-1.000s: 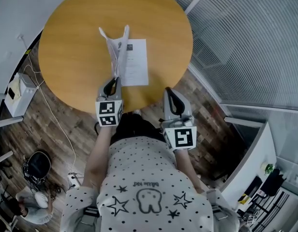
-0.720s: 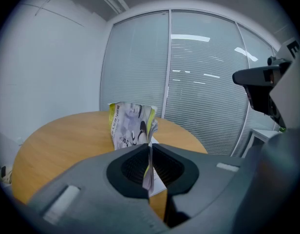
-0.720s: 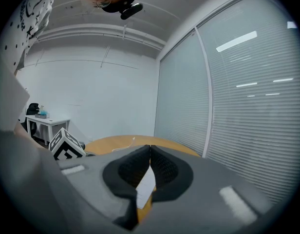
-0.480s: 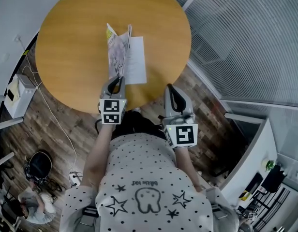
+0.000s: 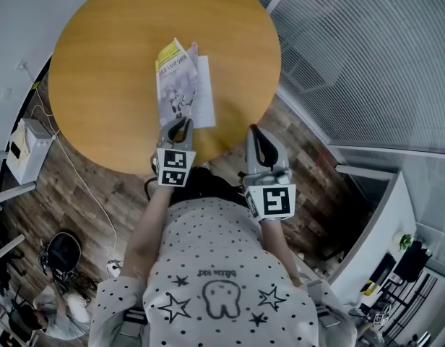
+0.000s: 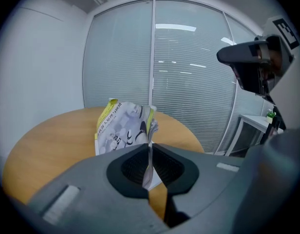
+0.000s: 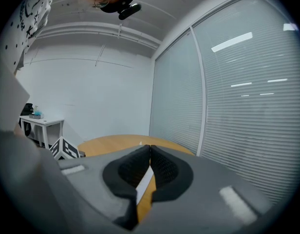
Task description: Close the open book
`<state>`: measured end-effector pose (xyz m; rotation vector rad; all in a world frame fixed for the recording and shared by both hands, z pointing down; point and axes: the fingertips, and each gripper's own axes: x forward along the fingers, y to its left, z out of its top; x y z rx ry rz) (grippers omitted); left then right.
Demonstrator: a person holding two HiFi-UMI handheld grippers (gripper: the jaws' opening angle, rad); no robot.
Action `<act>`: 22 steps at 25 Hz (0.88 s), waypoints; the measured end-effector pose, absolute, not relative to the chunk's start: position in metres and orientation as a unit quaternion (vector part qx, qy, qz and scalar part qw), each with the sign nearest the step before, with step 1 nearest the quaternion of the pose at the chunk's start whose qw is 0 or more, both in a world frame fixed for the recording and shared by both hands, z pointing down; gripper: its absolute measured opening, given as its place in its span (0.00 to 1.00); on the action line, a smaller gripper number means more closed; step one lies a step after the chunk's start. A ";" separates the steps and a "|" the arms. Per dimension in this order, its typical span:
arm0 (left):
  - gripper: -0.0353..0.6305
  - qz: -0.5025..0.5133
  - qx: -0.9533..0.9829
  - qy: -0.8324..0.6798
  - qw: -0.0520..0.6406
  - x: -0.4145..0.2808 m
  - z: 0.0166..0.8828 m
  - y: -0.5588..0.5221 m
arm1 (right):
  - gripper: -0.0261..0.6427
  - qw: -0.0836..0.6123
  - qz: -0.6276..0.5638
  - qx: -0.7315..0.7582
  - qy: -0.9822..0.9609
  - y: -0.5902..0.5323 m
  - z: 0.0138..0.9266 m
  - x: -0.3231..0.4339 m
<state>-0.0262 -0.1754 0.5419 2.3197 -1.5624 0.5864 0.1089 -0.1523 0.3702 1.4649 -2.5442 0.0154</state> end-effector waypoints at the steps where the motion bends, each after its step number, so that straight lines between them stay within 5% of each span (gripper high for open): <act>1: 0.10 0.206 0.805 -0.537 0.146 -0.024 0.545 -0.176 | 0.05 0.102 0.006 0.499 -0.860 -0.153 0.370 0.110; 22: 0.12 0.276 0.821 -0.465 0.183 0.010 0.592 -0.188 | 0.05 0.111 0.005 0.543 -0.832 -0.166 0.370 0.142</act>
